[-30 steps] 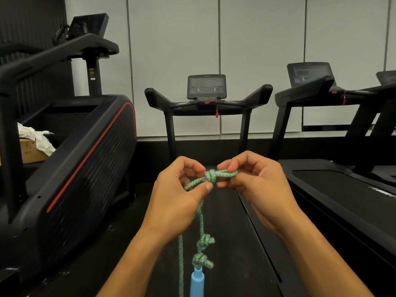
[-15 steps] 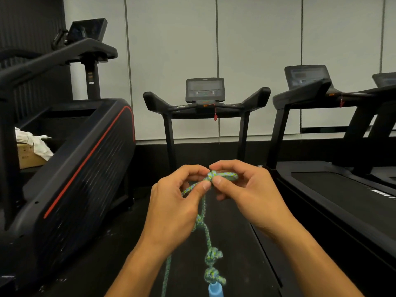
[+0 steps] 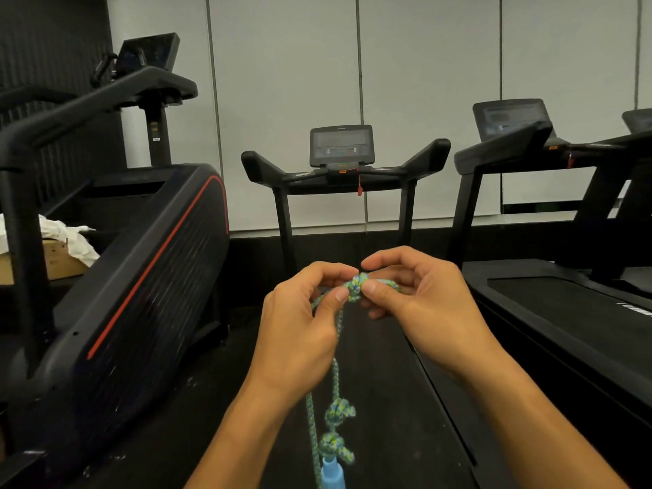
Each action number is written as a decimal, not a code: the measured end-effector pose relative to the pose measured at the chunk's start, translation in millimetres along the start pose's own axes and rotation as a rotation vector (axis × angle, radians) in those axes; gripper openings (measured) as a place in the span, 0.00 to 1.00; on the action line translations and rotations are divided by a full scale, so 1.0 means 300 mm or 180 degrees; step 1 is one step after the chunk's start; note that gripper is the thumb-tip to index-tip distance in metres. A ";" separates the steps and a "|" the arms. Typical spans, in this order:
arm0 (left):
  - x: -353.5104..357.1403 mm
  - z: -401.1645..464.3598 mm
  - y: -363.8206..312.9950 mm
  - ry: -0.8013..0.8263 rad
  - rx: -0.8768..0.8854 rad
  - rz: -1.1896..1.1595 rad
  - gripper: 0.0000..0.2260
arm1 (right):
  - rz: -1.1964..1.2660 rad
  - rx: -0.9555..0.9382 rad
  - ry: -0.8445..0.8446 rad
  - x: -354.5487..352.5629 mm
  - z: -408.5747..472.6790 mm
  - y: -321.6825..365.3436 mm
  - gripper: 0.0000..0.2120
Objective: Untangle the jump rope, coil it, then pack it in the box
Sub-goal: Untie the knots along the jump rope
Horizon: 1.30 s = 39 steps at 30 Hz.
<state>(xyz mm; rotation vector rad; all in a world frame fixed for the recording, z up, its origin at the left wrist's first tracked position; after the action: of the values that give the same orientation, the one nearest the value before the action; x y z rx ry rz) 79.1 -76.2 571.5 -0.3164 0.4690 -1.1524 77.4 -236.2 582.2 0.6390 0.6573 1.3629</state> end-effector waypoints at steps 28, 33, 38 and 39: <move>0.068 0.016 0.064 -0.0368 -0.0412 -0.0420 0.05 | -0.0146 -0.0083 0.0336 -0.025 0.028 -0.057 0.07; 0.052 0.009 0.043 -0.0137 -0.0374 -0.0434 0.06 | -0.0396 -0.0214 0.0284 -0.034 0.025 -0.051 0.11; 0.049 0.002 0.031 -0.0012 -0.0301 -0.0364 0.07 | -0.0583 -0.0305 0.0271 -0.031 0.025 -0.050 0.08; 0.049 0.001 0.030 0.0003 -0.0295 -0.0374 0.07 | -0.0621 -0.0329 0.0280 -0.028 0.024 -0.049 0.08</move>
<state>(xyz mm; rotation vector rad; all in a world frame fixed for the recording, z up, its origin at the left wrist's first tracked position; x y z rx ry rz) 91.1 -86.3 564.8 -0.4284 0.5108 -1.2471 91.6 -246.3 576.5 0.4226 0.6964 1.2392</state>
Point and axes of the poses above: each hand's wrist, its own z-axis towards the middle knuckle, its own x-axis out of the palm, y = z × x, the point moved 2 cm from there along z, towards the middle knuckle, and after that the axes turned 4 degrees about -y, right-handed, at the moved point
